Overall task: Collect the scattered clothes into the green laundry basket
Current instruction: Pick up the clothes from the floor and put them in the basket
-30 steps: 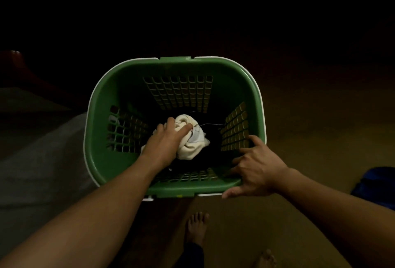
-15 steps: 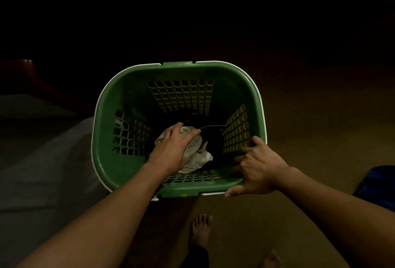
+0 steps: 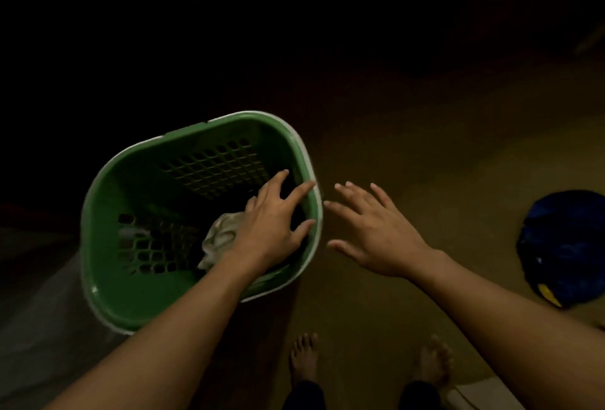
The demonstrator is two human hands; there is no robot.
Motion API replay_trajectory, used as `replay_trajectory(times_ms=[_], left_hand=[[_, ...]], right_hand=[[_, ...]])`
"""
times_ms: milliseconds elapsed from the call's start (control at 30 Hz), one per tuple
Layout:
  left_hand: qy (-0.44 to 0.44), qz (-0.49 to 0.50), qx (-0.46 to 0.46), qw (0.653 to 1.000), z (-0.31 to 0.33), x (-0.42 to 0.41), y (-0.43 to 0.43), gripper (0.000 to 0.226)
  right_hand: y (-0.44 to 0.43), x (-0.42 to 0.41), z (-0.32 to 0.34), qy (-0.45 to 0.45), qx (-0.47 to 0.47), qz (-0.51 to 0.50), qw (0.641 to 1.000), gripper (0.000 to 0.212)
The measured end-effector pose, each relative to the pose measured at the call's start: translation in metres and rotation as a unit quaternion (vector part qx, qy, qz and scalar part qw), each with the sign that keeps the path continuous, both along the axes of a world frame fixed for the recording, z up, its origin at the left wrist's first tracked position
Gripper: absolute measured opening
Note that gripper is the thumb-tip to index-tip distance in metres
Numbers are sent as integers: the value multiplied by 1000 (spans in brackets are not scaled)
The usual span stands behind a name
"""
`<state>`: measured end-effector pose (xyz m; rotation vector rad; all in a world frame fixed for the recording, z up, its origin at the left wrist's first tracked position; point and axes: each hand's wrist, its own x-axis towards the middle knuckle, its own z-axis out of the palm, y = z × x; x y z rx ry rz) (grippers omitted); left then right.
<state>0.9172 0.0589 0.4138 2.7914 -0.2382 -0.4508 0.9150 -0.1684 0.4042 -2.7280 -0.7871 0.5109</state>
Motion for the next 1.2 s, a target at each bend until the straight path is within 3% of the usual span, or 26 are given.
replay_trajectory(times_ms=[167,300,567,900,1200], left_hand=[[9,-58,-1,998,9,27,-144,84],[19,-142,3,990,6,40,-266,86],[50,-265,-5,963,-21,57,-456,88],[88,-372,13,924,-90,119,-580,90],[126,-450,52,883,-180,156,-667,89]], right_hand=[[-147,-5,0,48,-2,-193,980,79],[-274,-30,-4,86,-18,-330,940,84],[-459,-83,-37,95,-16,-474,875,88],[-549,-74,-96,112,9,-567,816,89],[-601,-69,-194,183,23,-625,758,91]])
